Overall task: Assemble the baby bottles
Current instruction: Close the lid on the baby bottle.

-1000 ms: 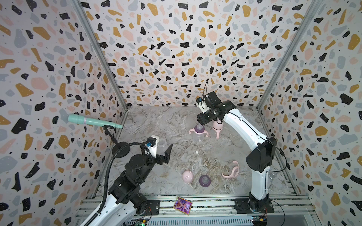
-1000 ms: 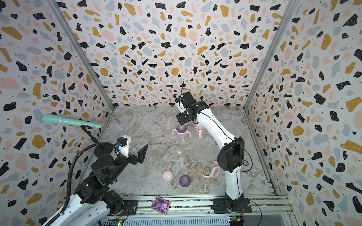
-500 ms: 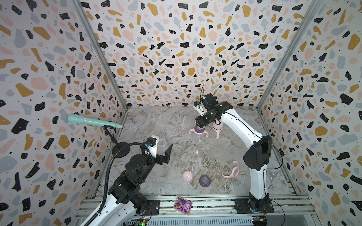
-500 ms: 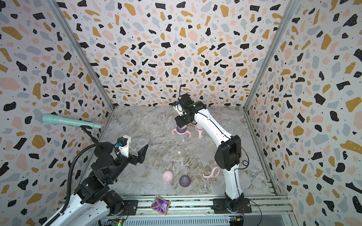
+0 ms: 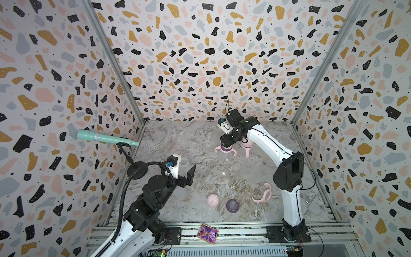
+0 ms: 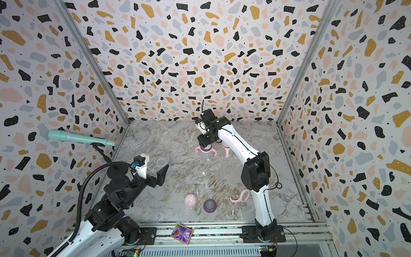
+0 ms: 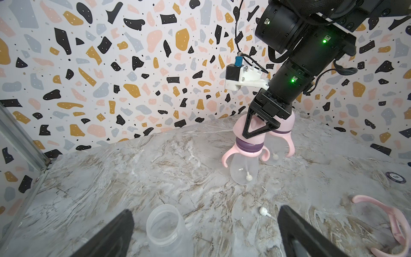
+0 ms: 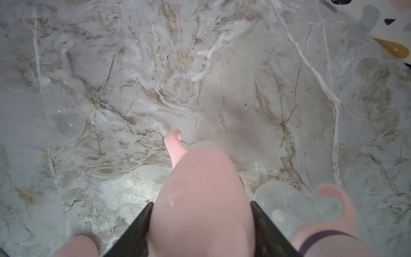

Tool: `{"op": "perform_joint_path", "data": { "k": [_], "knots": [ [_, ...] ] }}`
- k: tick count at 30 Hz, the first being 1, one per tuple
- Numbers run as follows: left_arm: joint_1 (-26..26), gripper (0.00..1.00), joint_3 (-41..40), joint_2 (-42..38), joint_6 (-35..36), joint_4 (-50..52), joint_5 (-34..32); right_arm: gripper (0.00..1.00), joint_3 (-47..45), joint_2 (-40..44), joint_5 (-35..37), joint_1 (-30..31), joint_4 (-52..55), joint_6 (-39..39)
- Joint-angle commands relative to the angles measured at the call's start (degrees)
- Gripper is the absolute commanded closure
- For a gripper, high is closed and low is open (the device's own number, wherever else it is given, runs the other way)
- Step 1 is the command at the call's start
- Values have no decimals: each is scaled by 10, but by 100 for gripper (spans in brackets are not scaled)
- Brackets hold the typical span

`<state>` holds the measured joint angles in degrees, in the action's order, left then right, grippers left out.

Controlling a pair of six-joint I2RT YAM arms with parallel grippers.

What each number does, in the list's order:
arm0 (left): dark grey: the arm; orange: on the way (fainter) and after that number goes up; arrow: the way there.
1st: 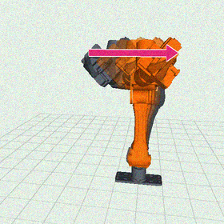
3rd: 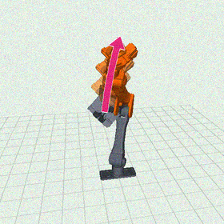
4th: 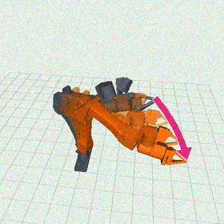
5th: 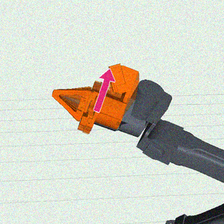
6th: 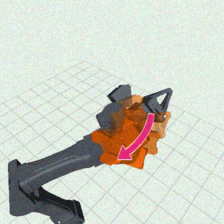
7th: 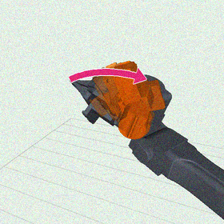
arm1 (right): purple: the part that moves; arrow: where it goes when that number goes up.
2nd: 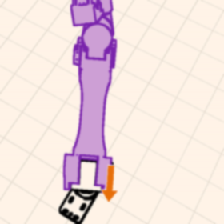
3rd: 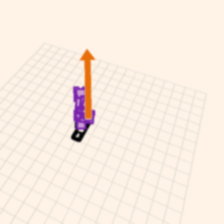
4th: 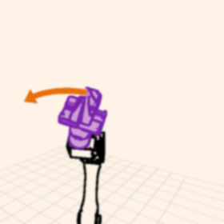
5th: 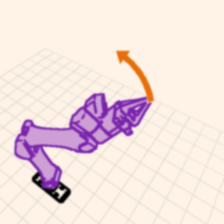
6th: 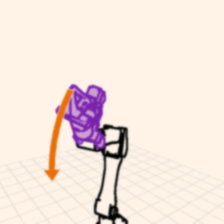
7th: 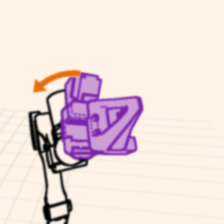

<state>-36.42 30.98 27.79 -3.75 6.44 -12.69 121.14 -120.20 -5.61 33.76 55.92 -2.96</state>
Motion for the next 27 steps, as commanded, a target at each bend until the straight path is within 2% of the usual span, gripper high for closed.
{"op": "perform_joint_path", "data": {
  "k": [1,10,27],
  "knots": [
    [-1,0,-2,1,1,-4,3,43,2,-1,0,1,15,-6],
    [-1,0,-2,8,1,-4,7,37,-8,-3,1,0,15,-7],
    [-1,0,-1,11,3,-2,9,37,-1,21,9,1,9,-3]
  ]
}}
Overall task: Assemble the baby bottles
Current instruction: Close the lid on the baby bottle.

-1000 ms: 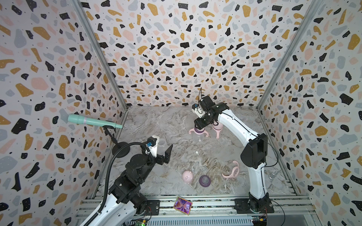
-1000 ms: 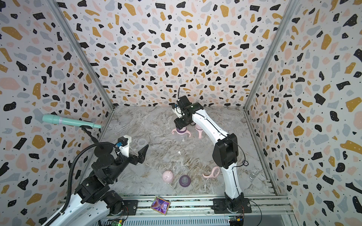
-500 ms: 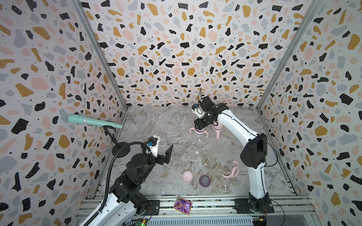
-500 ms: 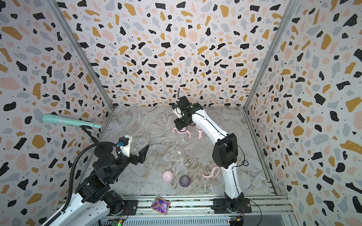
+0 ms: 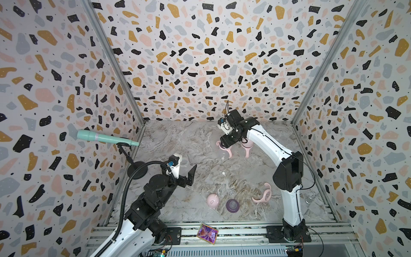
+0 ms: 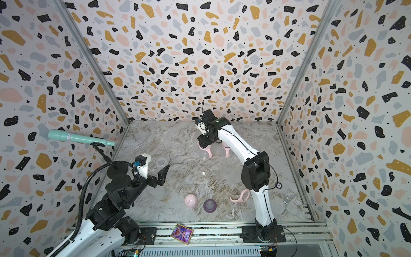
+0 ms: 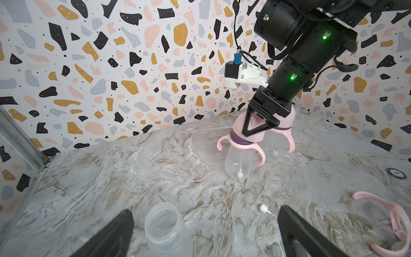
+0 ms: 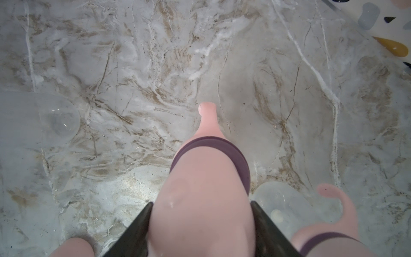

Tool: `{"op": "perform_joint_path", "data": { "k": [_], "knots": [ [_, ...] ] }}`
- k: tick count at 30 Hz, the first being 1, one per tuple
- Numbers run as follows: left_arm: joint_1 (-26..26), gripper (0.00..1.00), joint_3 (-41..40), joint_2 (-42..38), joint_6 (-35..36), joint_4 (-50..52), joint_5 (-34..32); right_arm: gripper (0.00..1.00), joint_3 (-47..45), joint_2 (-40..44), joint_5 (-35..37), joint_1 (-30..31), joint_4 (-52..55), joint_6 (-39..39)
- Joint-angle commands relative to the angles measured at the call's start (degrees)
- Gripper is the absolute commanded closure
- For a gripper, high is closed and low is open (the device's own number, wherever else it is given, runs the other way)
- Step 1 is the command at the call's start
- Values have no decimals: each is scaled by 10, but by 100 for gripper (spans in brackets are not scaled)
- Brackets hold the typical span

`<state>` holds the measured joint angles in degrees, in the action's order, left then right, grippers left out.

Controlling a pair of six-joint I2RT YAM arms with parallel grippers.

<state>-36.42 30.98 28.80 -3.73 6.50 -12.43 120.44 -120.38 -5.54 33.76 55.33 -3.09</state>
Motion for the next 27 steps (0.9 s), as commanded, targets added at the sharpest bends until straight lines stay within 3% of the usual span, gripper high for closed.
{"op": "perform_joint_path", "data": {
  "k": [1,12,27],
  "knots": [
    [-1,0,-1,1,2,-2,6,37,9,24,11,1,15,-1],
    [-1,0,2,14,7,-2,8,38,58,23,32,1,23,-3],
    [-1,0,3,18,10,-2,14,34,67,-13,5,0,21,-13]
  ]
}}
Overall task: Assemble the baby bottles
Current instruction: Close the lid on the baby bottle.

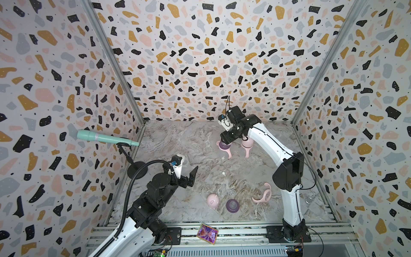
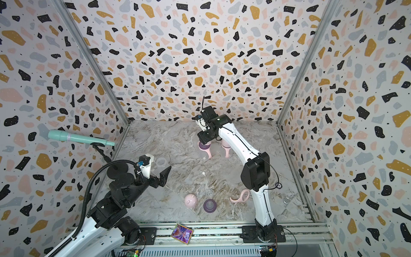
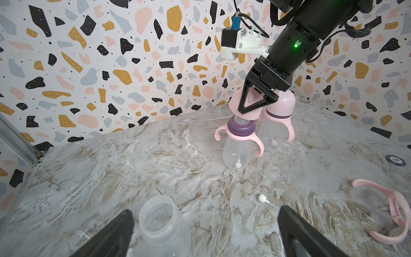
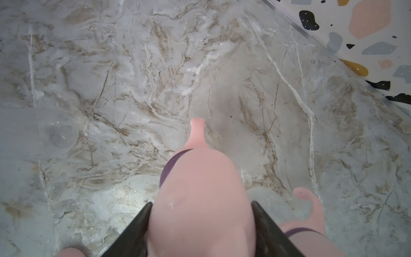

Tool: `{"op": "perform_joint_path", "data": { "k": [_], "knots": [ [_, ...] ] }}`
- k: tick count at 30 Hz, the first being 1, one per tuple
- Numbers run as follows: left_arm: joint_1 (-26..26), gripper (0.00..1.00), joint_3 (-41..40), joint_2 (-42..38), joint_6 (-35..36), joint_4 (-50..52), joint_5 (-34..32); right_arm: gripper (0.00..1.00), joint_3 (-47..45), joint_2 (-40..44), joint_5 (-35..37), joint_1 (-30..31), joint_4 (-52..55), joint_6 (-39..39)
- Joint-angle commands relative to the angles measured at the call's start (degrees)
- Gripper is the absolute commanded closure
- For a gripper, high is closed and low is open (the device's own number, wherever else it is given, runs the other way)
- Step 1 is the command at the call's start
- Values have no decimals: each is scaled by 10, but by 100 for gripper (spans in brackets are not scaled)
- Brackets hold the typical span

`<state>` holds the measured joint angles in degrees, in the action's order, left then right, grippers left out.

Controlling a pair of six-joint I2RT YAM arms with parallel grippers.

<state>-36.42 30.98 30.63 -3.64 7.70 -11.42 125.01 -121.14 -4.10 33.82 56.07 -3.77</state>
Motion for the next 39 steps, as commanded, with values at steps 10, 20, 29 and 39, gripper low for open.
{"op": "perform_joint_path", "data": {
  "k": [10,20,29,39],
  "knots": [
    [-1,0,3,4,11,-14,10,31,20,-22,-21,-6,8,-7],
    [-1,0,4,9,12,-15,17,28,11,-24,-24,-7,9,-6],
    [-1,0,5,18,8,-28,30,21,8,-6,-31,-8,3,-8],
    [-1,0,37,98,-12,-110,31,11,-36,72,-118,-29,-40,-22]
  ]
}}
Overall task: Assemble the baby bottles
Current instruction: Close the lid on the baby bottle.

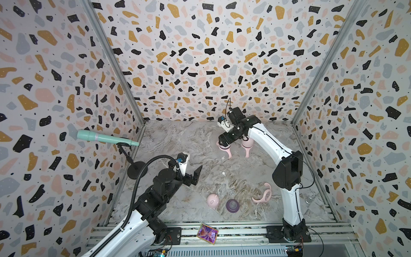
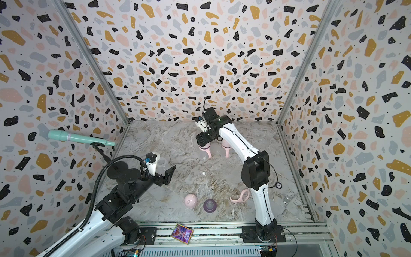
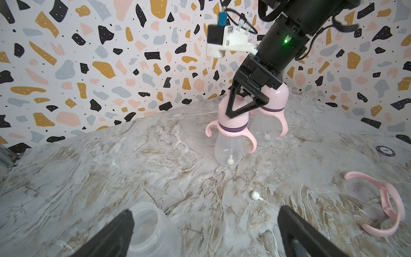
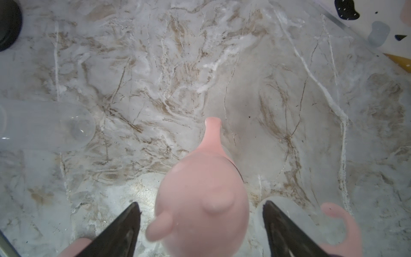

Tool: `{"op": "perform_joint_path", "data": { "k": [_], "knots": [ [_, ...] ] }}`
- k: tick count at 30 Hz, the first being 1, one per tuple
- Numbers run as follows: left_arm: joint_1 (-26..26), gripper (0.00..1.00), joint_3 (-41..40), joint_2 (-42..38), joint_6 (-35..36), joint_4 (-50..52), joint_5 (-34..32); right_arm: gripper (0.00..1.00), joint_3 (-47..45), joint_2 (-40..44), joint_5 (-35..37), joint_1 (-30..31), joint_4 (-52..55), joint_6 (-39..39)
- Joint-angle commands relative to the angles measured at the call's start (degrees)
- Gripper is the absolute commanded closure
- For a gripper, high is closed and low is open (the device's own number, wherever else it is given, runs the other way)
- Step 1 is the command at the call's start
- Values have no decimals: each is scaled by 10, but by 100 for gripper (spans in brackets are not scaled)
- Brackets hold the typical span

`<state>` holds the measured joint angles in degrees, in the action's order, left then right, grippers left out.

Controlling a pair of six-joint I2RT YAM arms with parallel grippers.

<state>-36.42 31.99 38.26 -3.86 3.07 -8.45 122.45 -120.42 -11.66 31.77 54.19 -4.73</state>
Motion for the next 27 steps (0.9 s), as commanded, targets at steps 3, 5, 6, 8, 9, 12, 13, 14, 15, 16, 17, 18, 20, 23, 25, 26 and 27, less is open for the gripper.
{"op": "perform_joint_path", "data": {
  "k": [3,5,6,8,9,12,13,14,15,16,17,18,20,23,25,26,27],
  "knots": [
    [-1,0,49,66,-36,-97,-22,10,-53,100,-84,-25,-69,-11],
    [-1,1,71,97,-57,-116,-39,10,-101,132,-109,-37,-125,-6],
    [-1,1,86,116,-68,-124,-44,10,-136,153,-124,-44,-168,0],
    [-1,4,113,154,-77,-141,-40,15,-206,189,-164,-60,-263,23],
    [-1,5,125,174,-80,-151,-33,19,-237,202,-183,-68,-307,37],
    [-1,11,173,244,-94,-164,-28,33,-303,226,-207,-80,-416,67],
    [-1,13,191,270,-102,-163,-30,37,-314,226,-206,-81,-436,70],
    [-1,17,211,294,-110,-161,-33,41,-321,224,-208,-80,-450,70],
    [-1,19,225,313,-116,-163,-33,44,-326,222,-211,-81,-460,72],
    [-1,22,238,334,-124,-167,-33,47,-333,221,-212,-81,-474,75],
    [-1,24,249,352,-132,-170,-31,48,-340,220,-212,-81,-488,79],
    [-2,26,257,367,-139,-170,-29,49,-346,218,-215,-80,-499,81],
    [-2,30,267,395,-156,-201,-32,51,-359,217,-216,-80,-521,87],
    [-2,32,274,422,-180,-215,-40,52,-368,214,-214,-78,-533,90],
    [-2,33,278,438,-189,-220,-39,52,-376,214,-213,-75,-538,88],
    [-3,34,280,445,-191,-221,-36,52,-381,214,-208,-71,-541,87],
    [-4,34,282,452,-191,-222,-34,52,-382,212,-202,-68,-543,86]
  ]
}}
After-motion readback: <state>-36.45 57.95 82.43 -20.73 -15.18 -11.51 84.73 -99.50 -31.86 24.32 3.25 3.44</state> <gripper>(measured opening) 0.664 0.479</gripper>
